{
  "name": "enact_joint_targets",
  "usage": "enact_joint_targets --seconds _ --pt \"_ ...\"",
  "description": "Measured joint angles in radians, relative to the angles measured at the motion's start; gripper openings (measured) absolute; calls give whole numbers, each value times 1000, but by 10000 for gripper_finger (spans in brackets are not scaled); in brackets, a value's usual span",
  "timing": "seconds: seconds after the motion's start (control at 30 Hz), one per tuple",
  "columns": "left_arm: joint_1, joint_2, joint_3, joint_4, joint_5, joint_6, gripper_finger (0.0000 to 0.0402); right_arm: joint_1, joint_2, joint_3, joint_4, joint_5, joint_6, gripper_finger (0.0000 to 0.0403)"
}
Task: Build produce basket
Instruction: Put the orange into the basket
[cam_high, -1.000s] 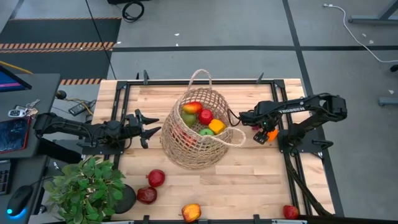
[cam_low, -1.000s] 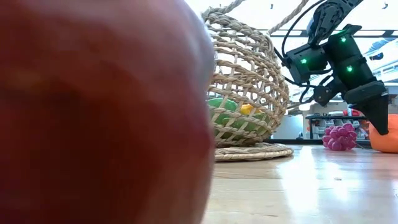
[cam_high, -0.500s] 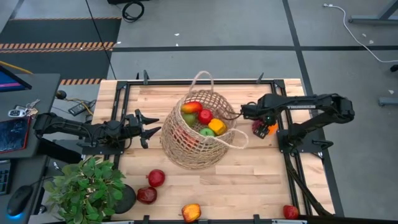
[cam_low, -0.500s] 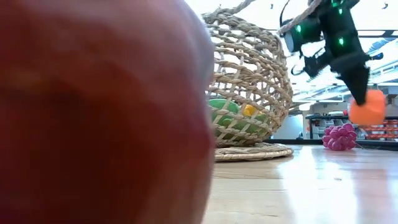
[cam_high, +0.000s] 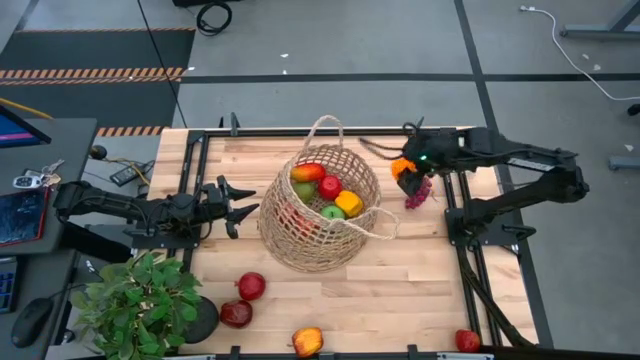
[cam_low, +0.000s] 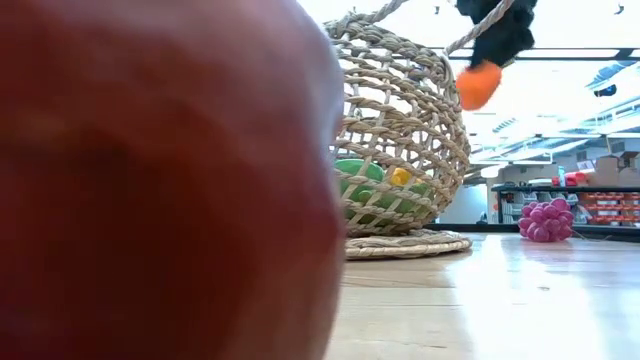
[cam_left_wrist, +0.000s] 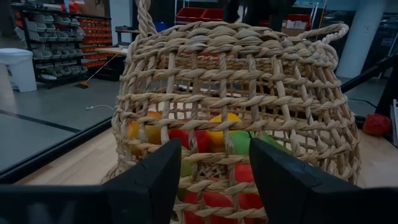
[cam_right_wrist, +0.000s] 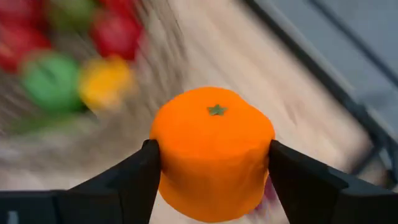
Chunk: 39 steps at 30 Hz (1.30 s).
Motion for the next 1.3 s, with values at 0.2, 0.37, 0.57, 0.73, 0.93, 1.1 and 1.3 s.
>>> enact_joint_targets --seconds 0.2,0.37,0.57,0.73,0.93,1.1,1.3 --pt "0 0 0 0 0 0 200 73 -72 5 338 -12 -126 281" --pt "0 0 0 0 0 0 195 136 -84 5 547 -43 -202 281" --pt "0 0 0 0 0 0 199 231 -44 5 617 -24 -410 281" --pt "0 0 0 0 0 0 200 325 48 5 662 155 -626 281" --pt "0 0 0 1 0 0 195 413 159 5 824 386 -1083 281" --pt "0 0 0 1 0 0 198 436 229 5 929 476 -1464 281" --pt "0 0 0 1 0 0 200 447 300 5 954 584 -1766 281"
